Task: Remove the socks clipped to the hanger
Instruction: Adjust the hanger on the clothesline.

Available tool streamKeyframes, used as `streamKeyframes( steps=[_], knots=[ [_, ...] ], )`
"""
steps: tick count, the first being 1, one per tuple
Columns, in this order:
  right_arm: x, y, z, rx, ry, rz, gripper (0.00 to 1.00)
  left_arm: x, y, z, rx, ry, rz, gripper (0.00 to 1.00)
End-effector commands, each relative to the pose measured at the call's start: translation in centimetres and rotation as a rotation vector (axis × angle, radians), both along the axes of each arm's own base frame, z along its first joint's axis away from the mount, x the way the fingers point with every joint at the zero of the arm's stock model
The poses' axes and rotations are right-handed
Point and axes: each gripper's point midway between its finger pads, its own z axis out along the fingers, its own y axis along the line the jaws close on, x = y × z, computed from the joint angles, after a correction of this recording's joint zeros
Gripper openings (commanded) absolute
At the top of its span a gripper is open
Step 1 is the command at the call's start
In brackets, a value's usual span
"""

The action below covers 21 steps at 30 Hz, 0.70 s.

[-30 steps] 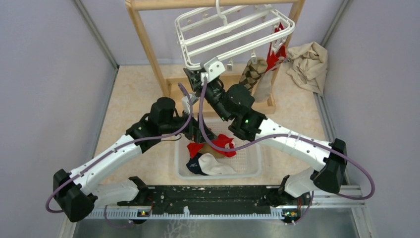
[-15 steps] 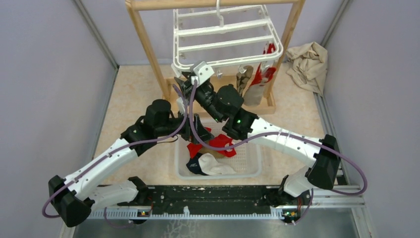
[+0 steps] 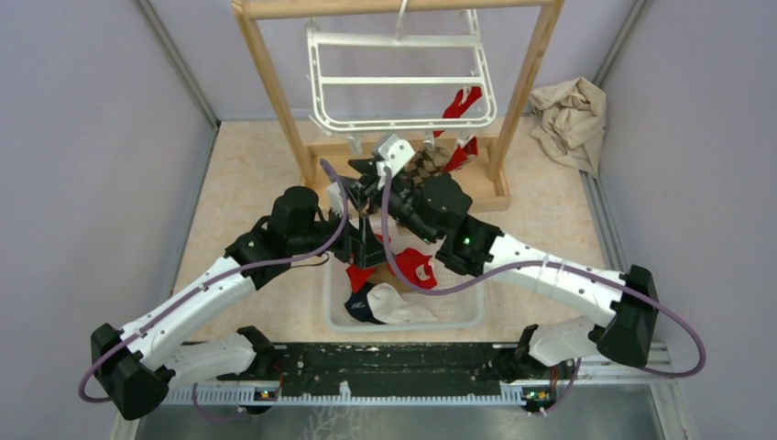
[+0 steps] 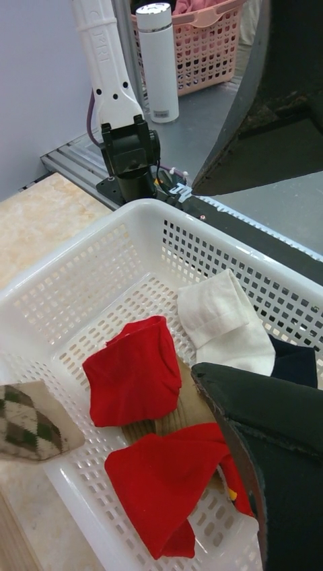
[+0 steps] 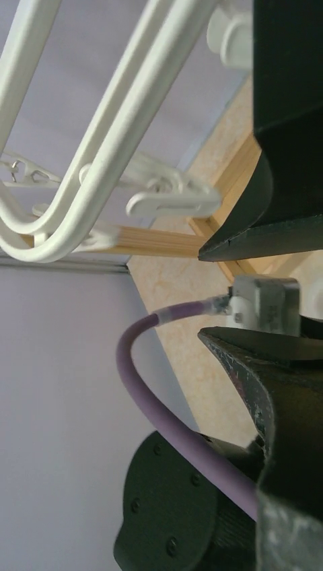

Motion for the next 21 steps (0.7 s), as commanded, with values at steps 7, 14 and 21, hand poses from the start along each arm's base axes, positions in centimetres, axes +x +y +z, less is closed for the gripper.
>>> streamKeyframes(
  steps=[7, 14, 21],
  knots=[
    [-3.7, -6.4, -1.4, 0.037, 0.069, -0.003, 0.43, 0.3, -0.3, 1.2, -0.031, -0.035, 0.003, 0.99],
    [-1.5, -12.9, -4.9, 0.028, 0.177, -0.222, 0.44, 0.5, -0.8, 1.1, -0.037, -0.021, -0.003, 0.99],
    [0.0, -20.1, -10.1, 0.057, 0.292, -0.499, 0.48, 0.6, -0.8, 1.0, -0.032, -0.024, -0.002, 0.99]
  ],
)
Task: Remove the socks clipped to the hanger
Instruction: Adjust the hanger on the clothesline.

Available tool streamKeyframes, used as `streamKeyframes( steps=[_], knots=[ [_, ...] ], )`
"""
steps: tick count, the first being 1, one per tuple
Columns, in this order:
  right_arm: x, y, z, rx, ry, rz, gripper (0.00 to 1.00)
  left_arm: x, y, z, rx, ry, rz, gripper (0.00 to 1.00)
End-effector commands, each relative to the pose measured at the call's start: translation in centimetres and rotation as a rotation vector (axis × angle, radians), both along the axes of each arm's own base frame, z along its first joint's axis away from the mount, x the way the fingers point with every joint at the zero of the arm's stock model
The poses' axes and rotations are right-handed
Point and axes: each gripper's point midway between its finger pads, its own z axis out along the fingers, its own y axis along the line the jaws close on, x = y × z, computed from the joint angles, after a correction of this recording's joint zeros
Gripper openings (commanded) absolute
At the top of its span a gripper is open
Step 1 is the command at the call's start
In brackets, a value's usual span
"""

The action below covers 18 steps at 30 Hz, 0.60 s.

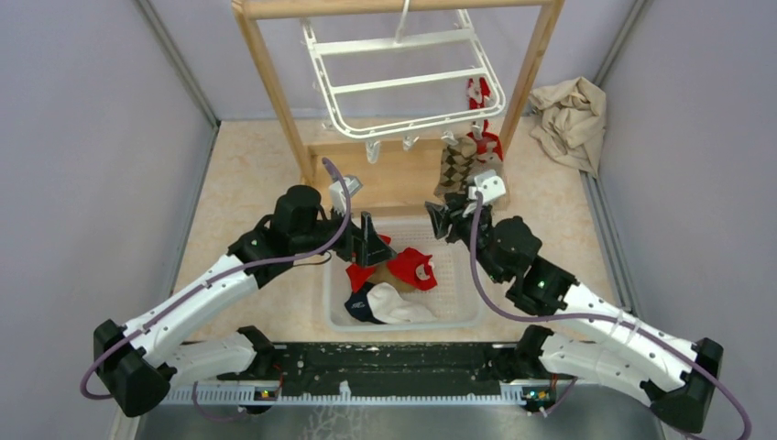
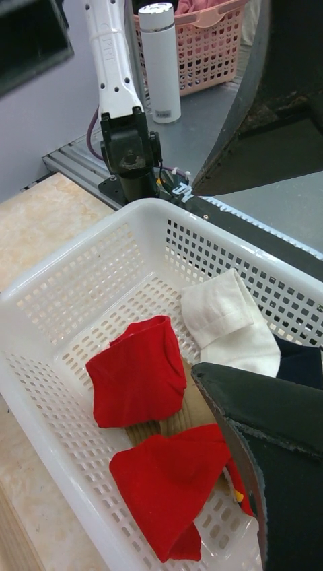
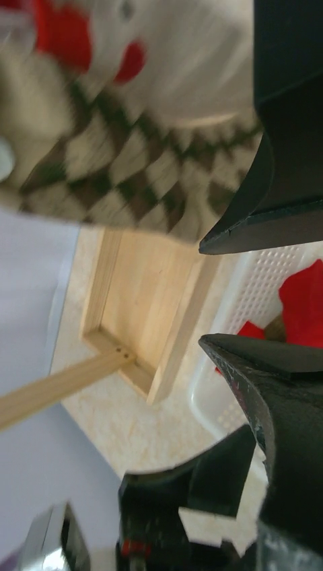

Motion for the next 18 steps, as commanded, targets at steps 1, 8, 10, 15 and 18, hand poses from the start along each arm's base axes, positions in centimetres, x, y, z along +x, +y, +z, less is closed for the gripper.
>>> streamKeyframes(
  steps=[1, 8, 10, 15, 18],
  knots=[
    [0.9, -4.9, -2.2, 0.05, 0.073, -0.22, 0.49, 0.3, -0.5, 1.1, -0.029, -0.026, -0.002, 0.99],
    [4.1, -10.7, -4.6, 0.155, 0.164, -0.339, 0.52, 0.5, -0.8, 1.0, -0.024, -0.016, -0.009, 0.99],
    [5.4, -11.9, -5.3, 0.185, 0.182, -0.342, 0.52, 0.5, -0.9, 1.1, -0.025, -0.018, -0.01, 0.99],
    [7.9, -12.6, -7.0, 0.245, 0.197, -0.285, 0.53, 0.6, -0.9, 1.4, -0.025, -0.022, -0.012, 0.99],
    [9.1, -11.9, -7.4, 0.259, 0.169, -0.209, 0.53, 0.5, -0.8, 1.4, -0.022, -0.022, -0.012, 0.99]
  ],
)
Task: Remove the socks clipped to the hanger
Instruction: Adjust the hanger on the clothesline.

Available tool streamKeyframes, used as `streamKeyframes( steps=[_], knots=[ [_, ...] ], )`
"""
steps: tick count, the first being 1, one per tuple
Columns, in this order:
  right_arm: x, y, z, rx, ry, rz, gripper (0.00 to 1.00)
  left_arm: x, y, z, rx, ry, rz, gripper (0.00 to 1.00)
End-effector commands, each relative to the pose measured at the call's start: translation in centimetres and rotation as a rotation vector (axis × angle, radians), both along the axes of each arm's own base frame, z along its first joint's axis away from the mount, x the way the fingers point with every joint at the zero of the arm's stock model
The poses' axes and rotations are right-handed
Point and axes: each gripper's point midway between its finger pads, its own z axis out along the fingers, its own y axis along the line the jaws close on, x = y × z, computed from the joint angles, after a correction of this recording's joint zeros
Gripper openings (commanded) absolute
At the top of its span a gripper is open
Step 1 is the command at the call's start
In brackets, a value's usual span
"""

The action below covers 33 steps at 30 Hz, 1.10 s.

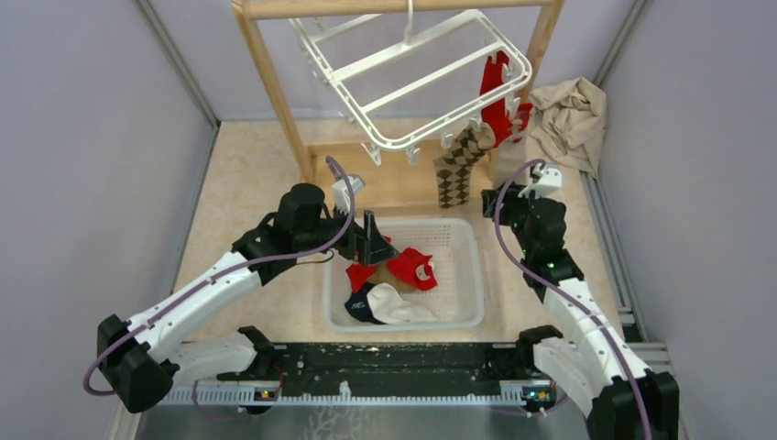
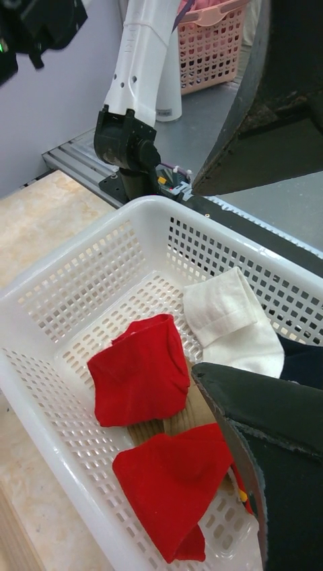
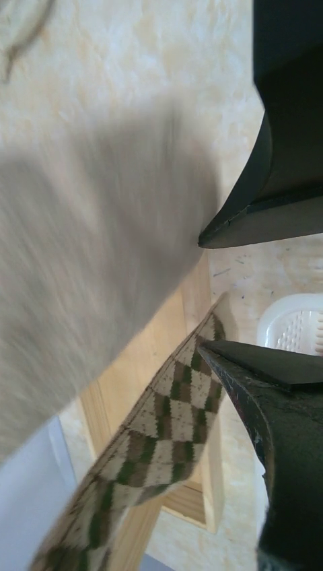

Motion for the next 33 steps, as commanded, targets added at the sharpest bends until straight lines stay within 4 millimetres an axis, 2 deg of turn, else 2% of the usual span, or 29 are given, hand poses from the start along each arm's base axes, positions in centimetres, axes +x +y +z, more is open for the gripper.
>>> streamKeyframes(
  steps=[1, 3, 6, 11, 16, 22, 26, 27, 28, 29, 33],
  knots=[
    [1.5, 3.2, 2.5, 0.082, -0.146, 0.196, 0.53, 0.2, -0.4, 1.8, -0.031, -0.035, -0.012, 0.99],
    [2.4, 4.1, 2.2, 0.064, -0.168, 0.246, 0.53, 0.2, -0.4, 1.8, -0.028, -0.037, -0.009, 0.99],
    [3.5, 5.4, 2.9, 0.057, -0.235, 0.319, 0.53, 0.2, -0.5, 2.1, -0.03, -0.04, -0.012, 0.99],
    [5.6, 6.5, 3.3, 0.057, -0.284, 0.366, 0.53, 0.2, -0.4, 2.1, -0.025, -0.041, -0.012, 0.99],
    [6.0, 8.6, 4.4, 0.091, -0.379, 0.504, 0.55, 0.1, -0.3, 1.9, -0.022, -0.041, -0.013, 0.99],
    [5.5, 11.0, 5.3, 0.156, -0.467, 0.691, 0.56, 0.1, -0.2, 1.8, -0.017, -0.045, -0.014, 0.99],
    [4.4, 11.7, 5.6, 0.222, -0.497, 0.798, 0.56, 0.1, -0.2, 1.6, -0.011, -0.044, -0.015, 0.99],
    [4.1, 11.7, 5.6, 0.246, -0.503, 0.819, 0.57, 0.1, -0.2, 1.6, -0.011, -0.044, -0.015, 0.99],
    [3.8, 11.9, 5.6, 0.255, -0.505, 0.837, 0.65, 0.2, -0.2, 1.5, -0.01, -0.045, -0.014, 0.99],
    [3.5, 11.9, 5.4, 0.26, -0.504, 0.848, 0.67, 0.2, -0.2, 1.5, -0.008, -0.045, -0.015, 0.99],
    [2.1, 12.0, 5.0, 0.276, -0.491, 0.873, 0.69, 0.4, -0.4, 1.2, -0.004, -0.041, -0.019, 0.99]
  ],
)
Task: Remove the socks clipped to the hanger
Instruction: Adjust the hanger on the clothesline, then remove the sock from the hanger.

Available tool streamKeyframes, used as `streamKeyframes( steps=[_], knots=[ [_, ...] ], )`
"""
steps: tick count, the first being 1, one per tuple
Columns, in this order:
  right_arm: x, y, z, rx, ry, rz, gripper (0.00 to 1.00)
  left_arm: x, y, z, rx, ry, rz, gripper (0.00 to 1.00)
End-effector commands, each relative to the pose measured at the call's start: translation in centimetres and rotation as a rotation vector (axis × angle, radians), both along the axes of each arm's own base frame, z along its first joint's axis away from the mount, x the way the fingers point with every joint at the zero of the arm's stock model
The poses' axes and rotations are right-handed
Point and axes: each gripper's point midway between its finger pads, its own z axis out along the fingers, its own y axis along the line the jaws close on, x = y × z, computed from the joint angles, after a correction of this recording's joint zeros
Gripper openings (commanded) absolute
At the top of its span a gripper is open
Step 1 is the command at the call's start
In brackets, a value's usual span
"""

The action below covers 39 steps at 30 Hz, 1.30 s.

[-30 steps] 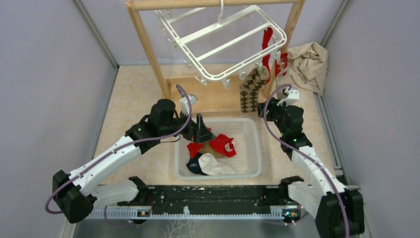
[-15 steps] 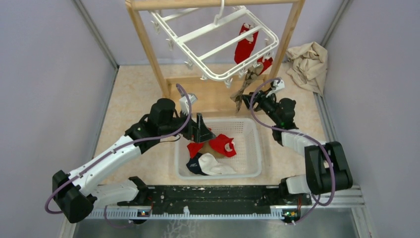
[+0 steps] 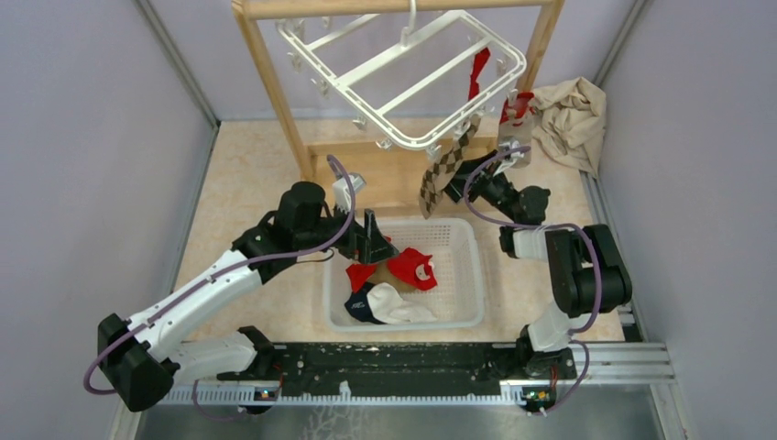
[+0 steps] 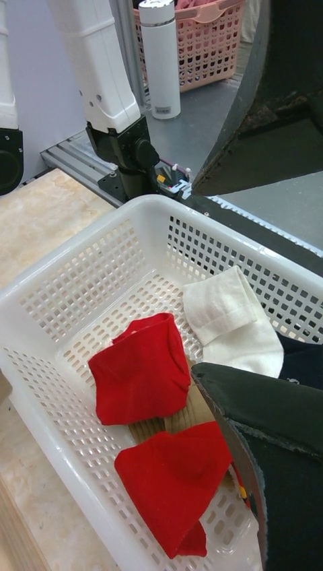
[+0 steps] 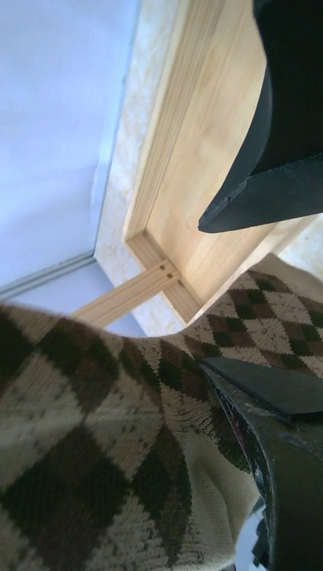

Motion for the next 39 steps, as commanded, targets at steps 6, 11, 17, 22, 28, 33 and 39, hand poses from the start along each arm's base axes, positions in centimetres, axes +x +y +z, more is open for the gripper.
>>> streamKeyframes(
  steps=[6, 11, 17, 22, 28, 33, 39],
  knots=[
    [-4.9, 0.7, 2.7, 0.032, -0.126, 0.126, 0.69, 0.7, -1.0, 0.4, -0.013, -0.028, -0.022, 0.99],
    [-6.0, 1.6, 2.7, 0.042, -0.115, 0.166, 0.6, 1.5, -1.9, 1.3, -0.053, -0.063, -0.028, 0.99],
    [-7.4, 3.1, 2.9, 0.015, -0.098, 0.159, 0.54, 2.2, -2.8, 2.9, -0.115, -0.111, -0.032, 0.99],
    [-8.2, 5.1, 3.2, -0.071, -0.095, 0.109, 0.54, 2.7, -3.5, 3.3, -0.172, -0.148, -0.034, 0.99],
    [-10.2, 6.3, 4.7, -0.066, -0.083, 0.128, 0.54, 3.7, -3.2, 1.4, -0.14, -0.186, 0.011, 0.99],
    [-11.9, 6.9, 5.9, -0.068, -0.101, 0.157, 0.54, 2.7, -2.9, 1.4, -0.169, -0.204, -0.015, 0.99],
    [-13.4, 7.5, 7.4, -0.049, -0.117, 0.186, 0.54, 0.7, -3.1, 2.2, -0.249, -0.215, -0.094, 0.99]
  ],
)
